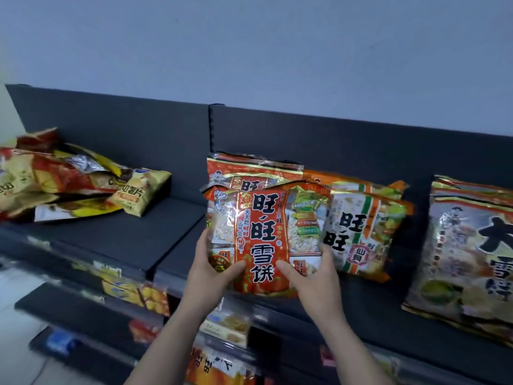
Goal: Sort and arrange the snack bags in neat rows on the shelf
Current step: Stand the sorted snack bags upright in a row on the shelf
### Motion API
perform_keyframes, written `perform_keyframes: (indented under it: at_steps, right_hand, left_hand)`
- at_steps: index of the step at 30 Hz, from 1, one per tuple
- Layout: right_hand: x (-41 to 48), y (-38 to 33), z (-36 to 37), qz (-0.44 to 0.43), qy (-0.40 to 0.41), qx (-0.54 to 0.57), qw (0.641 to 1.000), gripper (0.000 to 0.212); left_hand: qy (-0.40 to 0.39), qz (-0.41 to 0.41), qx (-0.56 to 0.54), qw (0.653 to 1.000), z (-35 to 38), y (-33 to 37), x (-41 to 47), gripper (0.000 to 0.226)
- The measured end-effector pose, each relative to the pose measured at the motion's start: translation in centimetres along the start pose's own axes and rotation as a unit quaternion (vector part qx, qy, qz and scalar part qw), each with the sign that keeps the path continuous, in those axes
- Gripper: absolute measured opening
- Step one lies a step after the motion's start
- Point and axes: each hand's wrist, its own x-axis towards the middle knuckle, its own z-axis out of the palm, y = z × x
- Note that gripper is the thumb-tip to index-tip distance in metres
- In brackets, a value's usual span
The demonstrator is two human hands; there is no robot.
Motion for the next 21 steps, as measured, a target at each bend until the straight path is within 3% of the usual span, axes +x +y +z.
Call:
perform_keyframes:
  at_steps: [10, 18, 21]
  right_hand:
    - [4.0, 3.9, 9.2, 0.011, -0.032, -0.039, 0.999, 0.083]
    - [4.0, 5.2, 9.9, 0.014, -0.019, -0.092, 0.995, 0.084]
    - [3.6, 4.8, 10.0, 0.031, -0.016, -0.09, 0.995, 0.087]
  left_hand:
    - [-0.017, -0.032, 0.02, 0.999, -4.6, -6.3, 8.7, 0.098]
    - [-0.059, -0.027, 0.025, 0.998, -5.3, -8.3, 9.9, 0.102]
    - [-0.022, -0.013, 0.026, 0.999, -5.7, -6.5, 10.1, 0.111]
